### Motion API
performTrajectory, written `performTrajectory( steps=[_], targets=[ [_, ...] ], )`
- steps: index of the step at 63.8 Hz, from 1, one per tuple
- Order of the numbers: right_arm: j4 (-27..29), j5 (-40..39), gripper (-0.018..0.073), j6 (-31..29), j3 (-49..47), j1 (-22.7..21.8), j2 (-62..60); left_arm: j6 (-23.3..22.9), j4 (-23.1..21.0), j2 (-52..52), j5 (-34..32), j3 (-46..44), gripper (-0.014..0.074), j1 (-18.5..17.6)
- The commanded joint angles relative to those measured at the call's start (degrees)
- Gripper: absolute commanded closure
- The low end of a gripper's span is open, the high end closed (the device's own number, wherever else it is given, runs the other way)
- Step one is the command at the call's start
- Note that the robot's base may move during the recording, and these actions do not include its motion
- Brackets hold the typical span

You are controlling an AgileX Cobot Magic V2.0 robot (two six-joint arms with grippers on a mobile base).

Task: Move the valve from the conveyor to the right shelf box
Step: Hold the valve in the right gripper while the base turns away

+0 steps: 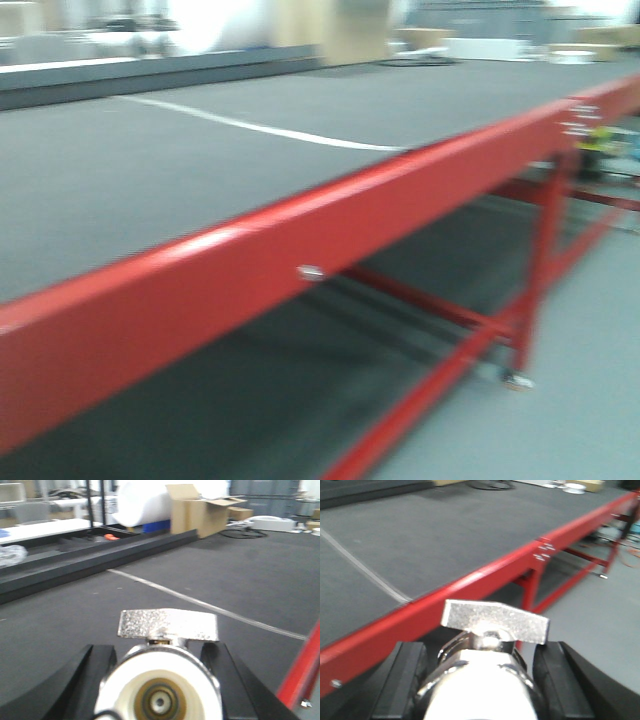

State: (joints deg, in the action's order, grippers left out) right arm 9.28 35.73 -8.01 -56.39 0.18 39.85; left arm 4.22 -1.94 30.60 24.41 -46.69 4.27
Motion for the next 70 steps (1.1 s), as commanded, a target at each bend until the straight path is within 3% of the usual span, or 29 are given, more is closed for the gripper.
performTrajectory(
  steps=[1,70],
  targets=[
    [-0.03,-4.09,0.0713,-0.31,-0.86,-0.01,-0.49,-0.37,-0.53,-0.45,-3.24,-0.26,0.0708,-0.08],
    [-0.03,-4.09,0.0713,-0.31,-0.86,-0.01,-0.49,-0.37,-0.53,-0.45,-3.24,-0.26,0.0708,-0.08]
  ],
)
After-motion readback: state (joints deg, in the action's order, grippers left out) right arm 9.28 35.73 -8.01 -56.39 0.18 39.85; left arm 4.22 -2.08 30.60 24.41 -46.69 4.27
